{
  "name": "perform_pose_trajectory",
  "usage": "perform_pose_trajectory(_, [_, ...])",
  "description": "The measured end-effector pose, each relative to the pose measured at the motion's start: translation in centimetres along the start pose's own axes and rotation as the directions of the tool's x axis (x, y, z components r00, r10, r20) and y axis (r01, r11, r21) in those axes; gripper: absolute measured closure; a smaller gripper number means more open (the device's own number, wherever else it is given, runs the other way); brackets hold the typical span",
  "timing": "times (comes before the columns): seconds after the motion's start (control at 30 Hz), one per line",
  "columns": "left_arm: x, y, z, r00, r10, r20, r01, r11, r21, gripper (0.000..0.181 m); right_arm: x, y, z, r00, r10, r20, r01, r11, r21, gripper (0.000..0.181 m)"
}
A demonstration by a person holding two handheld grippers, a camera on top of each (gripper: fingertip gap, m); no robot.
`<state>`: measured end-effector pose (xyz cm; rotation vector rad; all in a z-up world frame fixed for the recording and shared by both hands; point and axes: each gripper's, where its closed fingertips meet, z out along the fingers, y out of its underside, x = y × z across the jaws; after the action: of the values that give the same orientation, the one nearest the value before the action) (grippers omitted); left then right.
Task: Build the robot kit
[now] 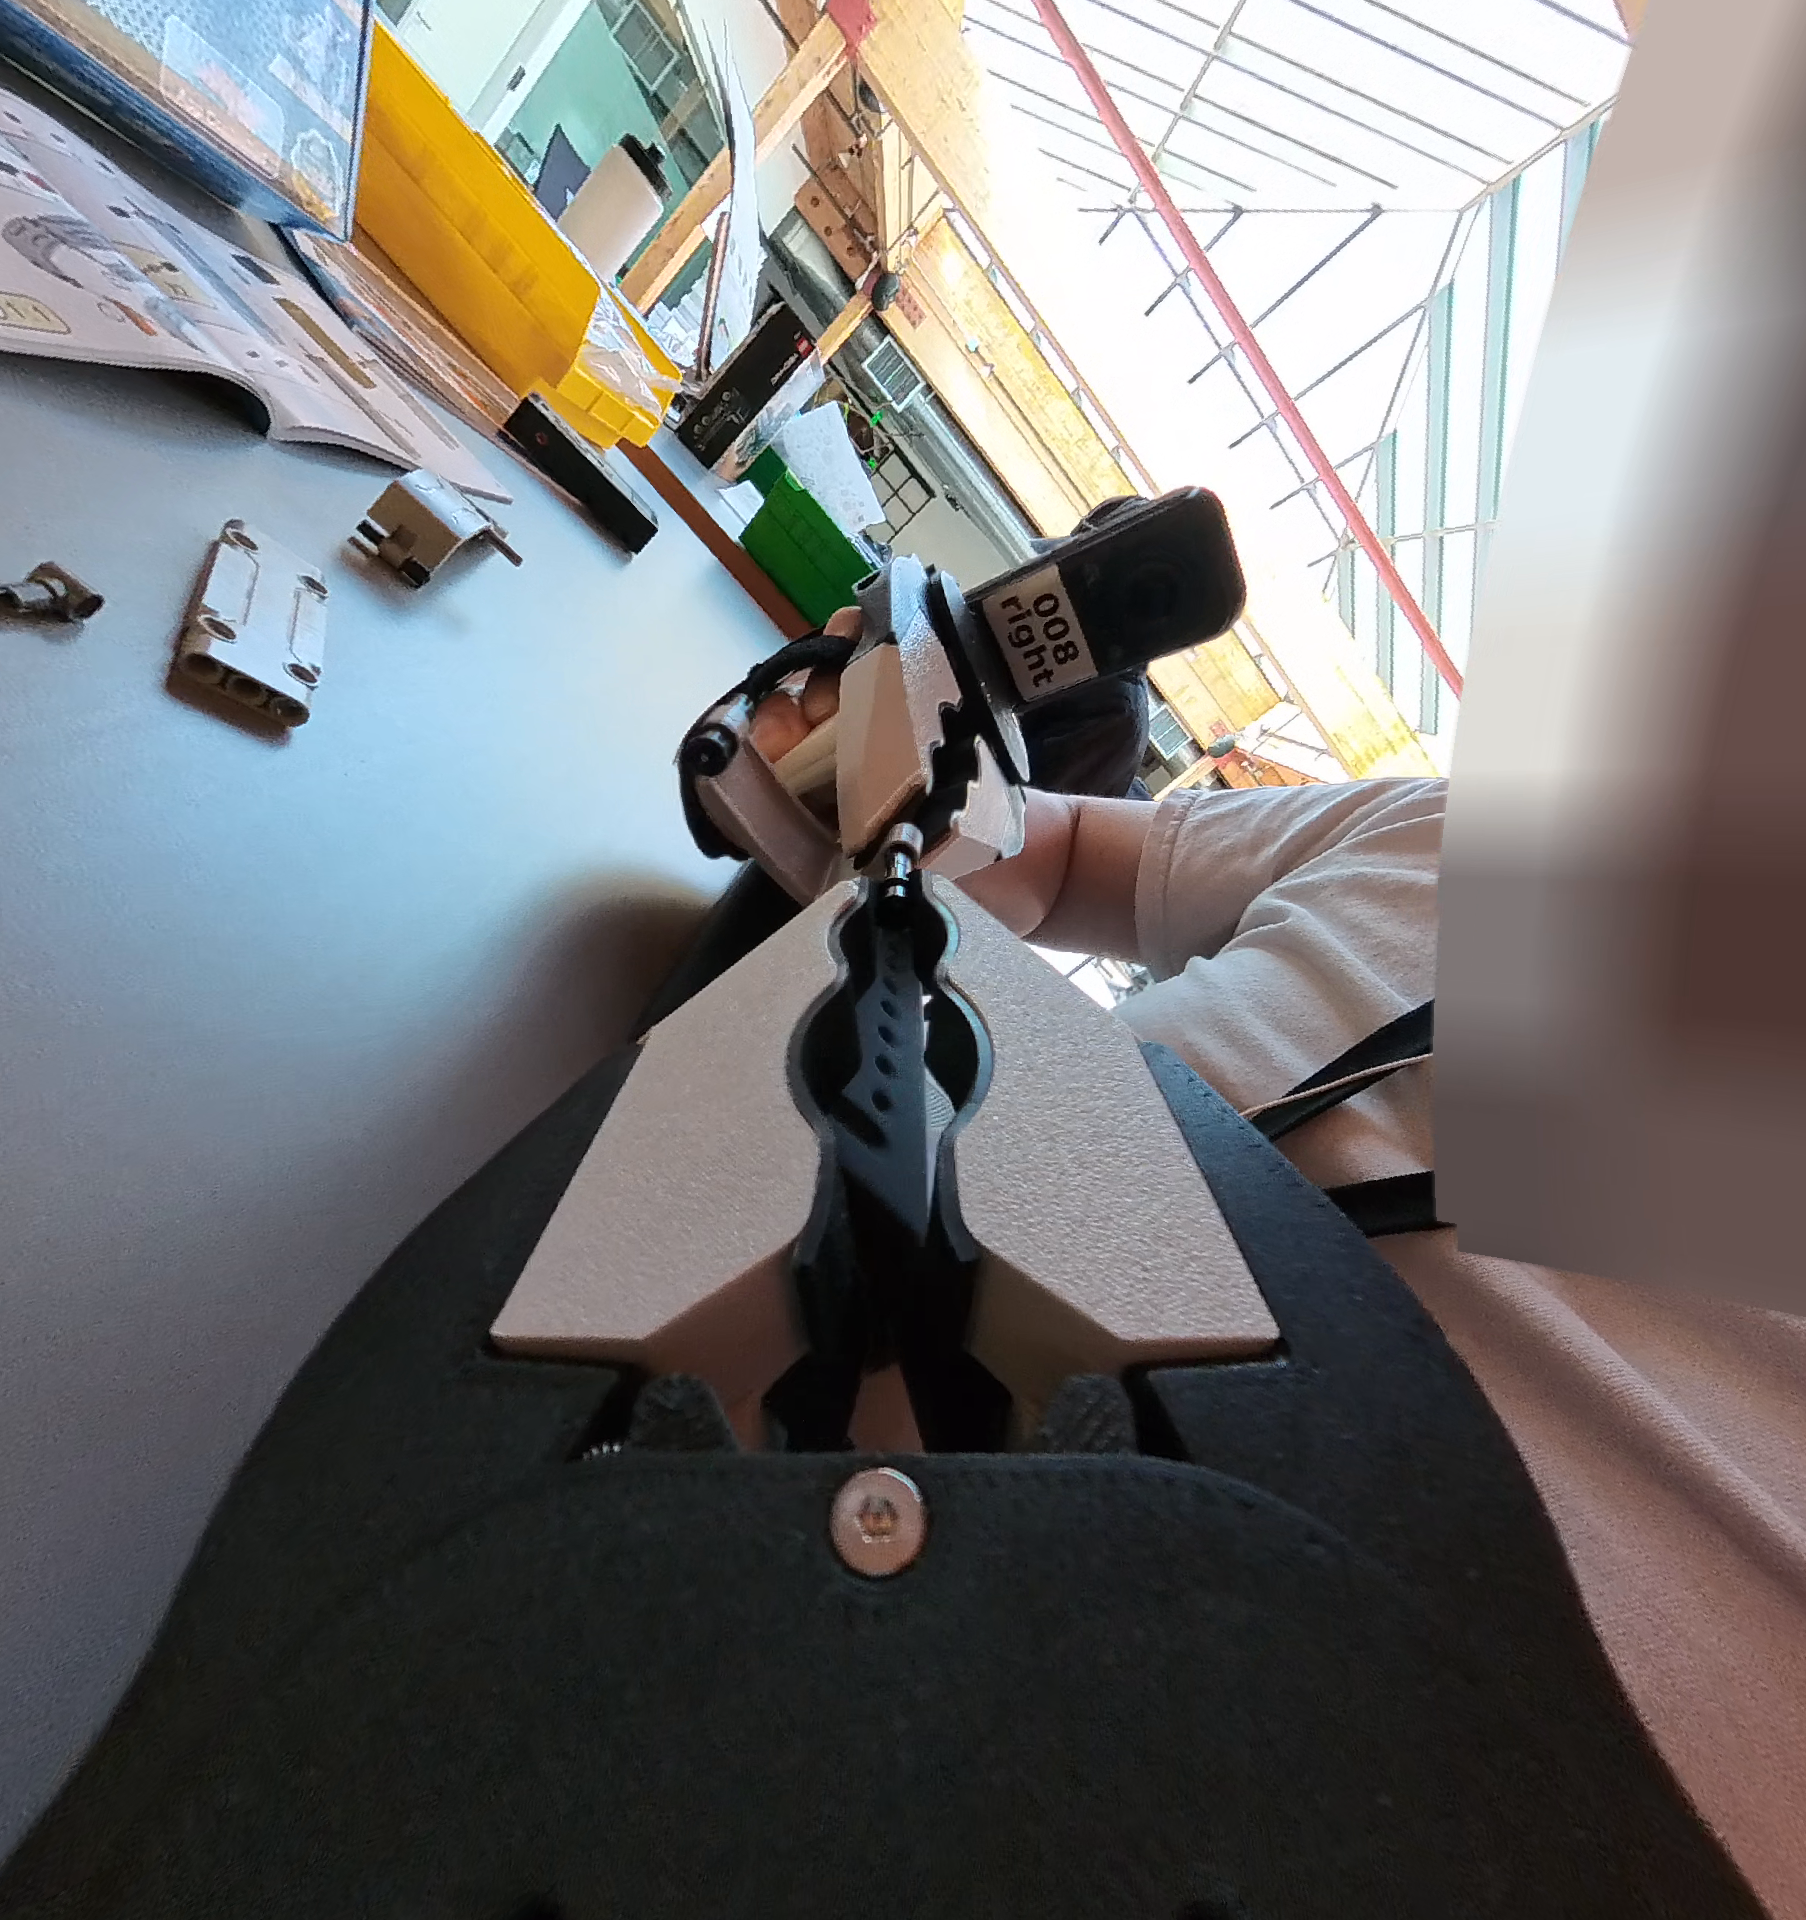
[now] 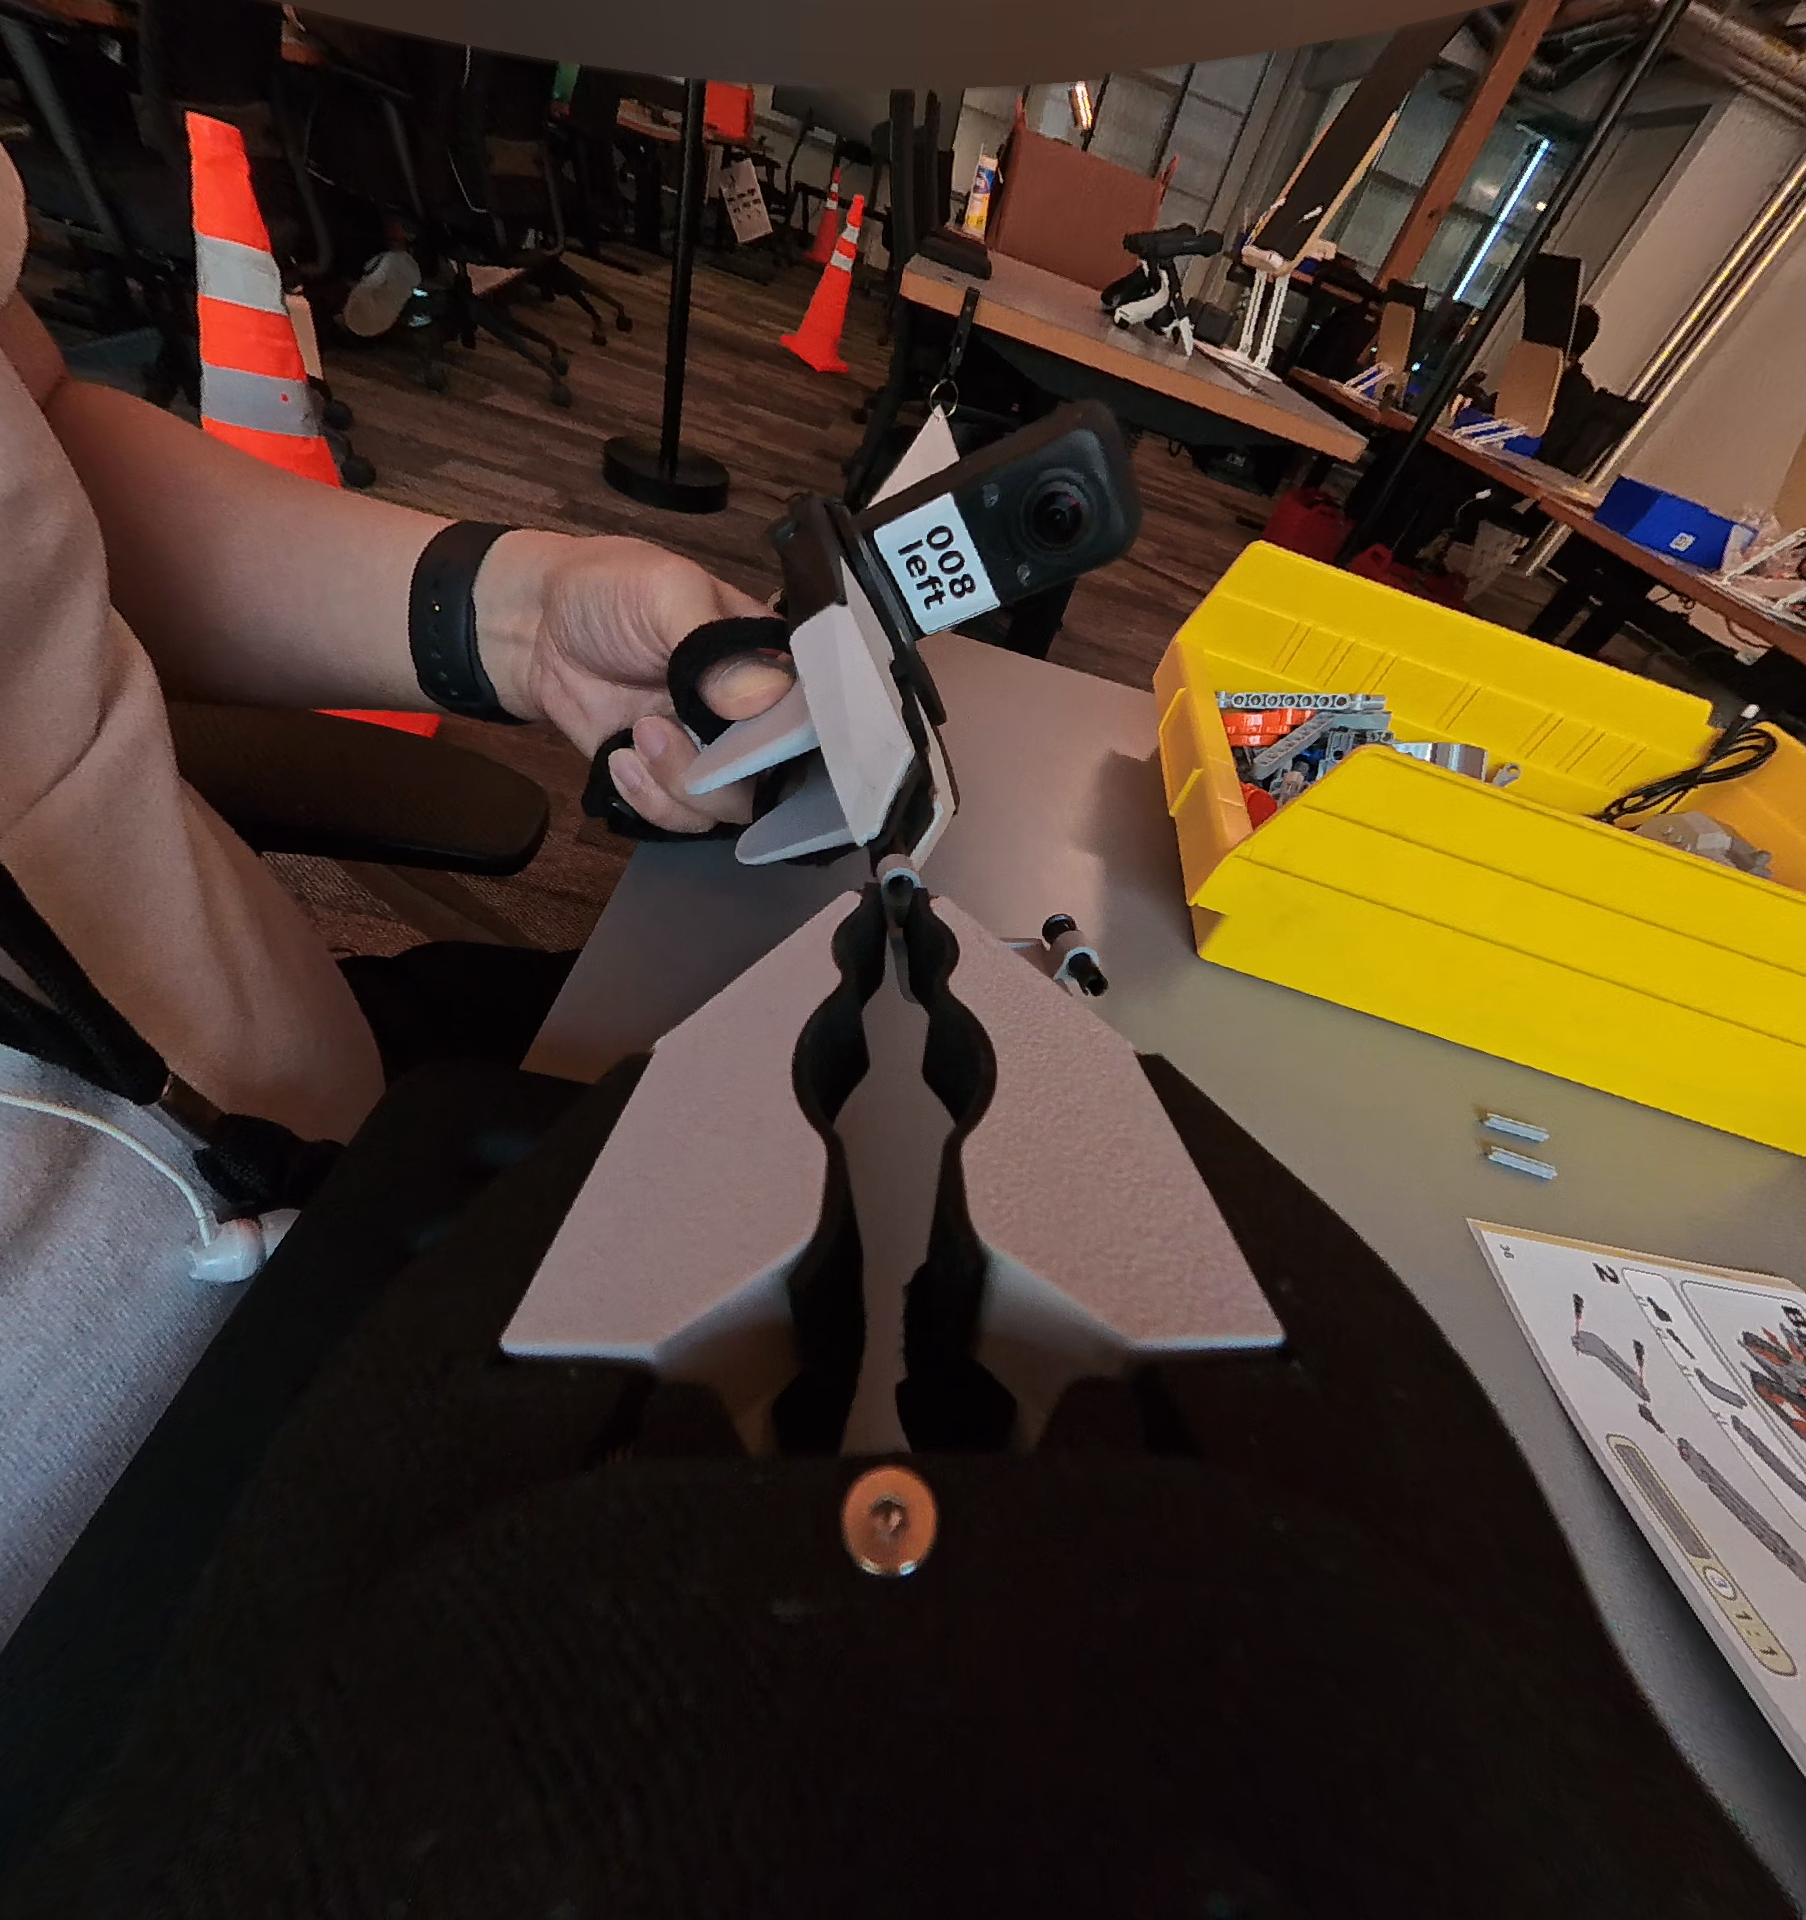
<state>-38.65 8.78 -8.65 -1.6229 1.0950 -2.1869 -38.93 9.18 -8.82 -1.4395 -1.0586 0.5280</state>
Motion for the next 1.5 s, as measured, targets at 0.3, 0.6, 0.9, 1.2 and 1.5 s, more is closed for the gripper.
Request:
perform_pose_trajectory(0.3, [0.3, -0.3, 0.0, 1.0, -0.001, -0.016, 0.002, 1.0, 0.026, 0.177, 0.1, -0.5, -0.1, 1.0, 0.021, 0.009, -0.021, 0.999, 0.029, 0.179])
perform_pose_trajectory(0.6, [0.8, -0.4, 0.0, 0.999, -0.017, -0.048, 0.019, 0.999, 0.038, 0.177, 0.1, -0.9, -0.2, 1.0, 0.015, 0.018, -0.016, 0.999, 0.052, 0.179])
perform_pose_trajectory(0.9, [0.9, -0.4, 0.0, 0.997, -0.046, -0.07, 0.048, 0.998, 0.037, 0.177, 0.1, -1.0, -0.2, 0.997, 0.062, 0.042, -0.065, 0.996, 0.061, 0.179])
perform_pose_trajectory(1.2, [0.9, -0.4, -0.1, 0.995, -0.062, -0.079, 0.065, 0.997, 0.034, 0.177, -0.1, -0.9, -0.3, 1.0, -0.011, 0.024, 0.009, 0.999, 0.045, 0.179])
perform_pose_trajectory(1.5, [0.6, 0.3, 0.0, 0.997, -0.062, -0.048, 0.061, 0.998, -0.012, 0.177, -0.5, -0.3, -0.2, 0.998, 0.007, 0.059, -0.008, 1.0, 0.018, 0.179])
